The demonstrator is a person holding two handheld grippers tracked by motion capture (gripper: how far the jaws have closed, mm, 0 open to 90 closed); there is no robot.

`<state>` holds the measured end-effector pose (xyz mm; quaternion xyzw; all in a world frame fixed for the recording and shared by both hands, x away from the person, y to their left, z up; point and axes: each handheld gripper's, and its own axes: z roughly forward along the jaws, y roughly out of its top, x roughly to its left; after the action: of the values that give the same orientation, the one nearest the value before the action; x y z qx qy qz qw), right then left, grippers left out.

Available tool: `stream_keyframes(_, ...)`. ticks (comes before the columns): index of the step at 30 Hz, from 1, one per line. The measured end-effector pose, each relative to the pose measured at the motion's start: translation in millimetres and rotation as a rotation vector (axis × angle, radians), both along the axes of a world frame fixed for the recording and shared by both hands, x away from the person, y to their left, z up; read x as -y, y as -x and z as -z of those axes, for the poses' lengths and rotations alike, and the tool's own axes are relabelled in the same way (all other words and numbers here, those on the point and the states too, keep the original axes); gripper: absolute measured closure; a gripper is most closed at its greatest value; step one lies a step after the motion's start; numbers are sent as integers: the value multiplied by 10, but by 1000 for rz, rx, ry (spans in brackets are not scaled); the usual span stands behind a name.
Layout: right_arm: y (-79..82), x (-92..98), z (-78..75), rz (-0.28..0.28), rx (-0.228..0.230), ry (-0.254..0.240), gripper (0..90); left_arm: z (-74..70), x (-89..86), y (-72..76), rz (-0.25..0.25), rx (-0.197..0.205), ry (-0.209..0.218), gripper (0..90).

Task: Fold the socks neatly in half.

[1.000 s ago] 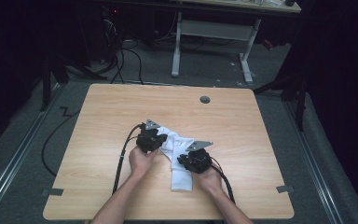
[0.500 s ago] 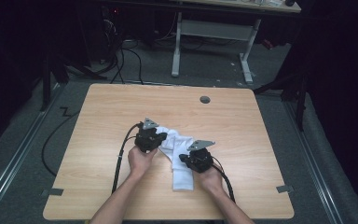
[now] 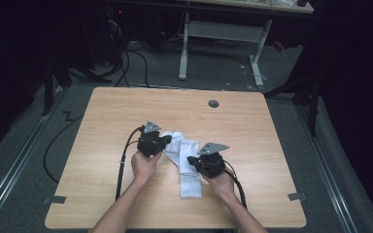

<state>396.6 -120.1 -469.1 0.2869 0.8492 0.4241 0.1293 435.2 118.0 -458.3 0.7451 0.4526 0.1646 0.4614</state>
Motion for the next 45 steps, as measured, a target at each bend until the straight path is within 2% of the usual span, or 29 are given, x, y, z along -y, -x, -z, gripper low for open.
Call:
stream_keyframes(4, 31, 43, -15, -4, 0, 7, 893, -15, -18, 6, -8, 4, 8, 882)
stream_keyframes(8, 79, 83, -34, -16, -5, -8, 893, -18, -28, -8, -21, 4, 40, 882)
stream_keyframes(12, 167, 136, -71, -32, -2, -18, 892, -15, -10, -7, -22, 7, 40, 882)
stream_keyframes(17, 278, 151, -91, -56, 7, -1, 892, 0, -9, -15, -25, 3, 32, 882)
stream_keyframes(27, 391, 82, 124, -82, -35, 26, 885, 26, -32, -16, -17, -6, -4, 881)
stream_keyframes(29, 378, 70, 185, -84, -43, 35, 855, 32, -25, -18, -16, -8, -9, 882)
stream_keyframes(32, 363, 60, 235, -71, -48, 44, 758, 33, -18, -16, -14, -6, -6, 882)
stream_keyframes(34, 360, 70, 215, -48, -30, 26, 685, 31, -18, -16, -14, -5, -4, 881)
stream_keyframes(36, 342, 90, 190, -26, -14, 5, 656, 31, -18, -16, -13, -6, -2, 881)
stream_keyframes(38, 297, 113, 178, 21, 2, -9, 639, 31, -15, -15, -13, -5, 1, 881)
stream_keyframes(42, 150, 131, 268, 100, -38, -3, 629, 30, -11, -15, -12, -4, 4, 881)
stream_keyframes(45, 95, 110, 333, 112, -58, 1, 636, 30, -11, -15, -12, -4, 4, 881)
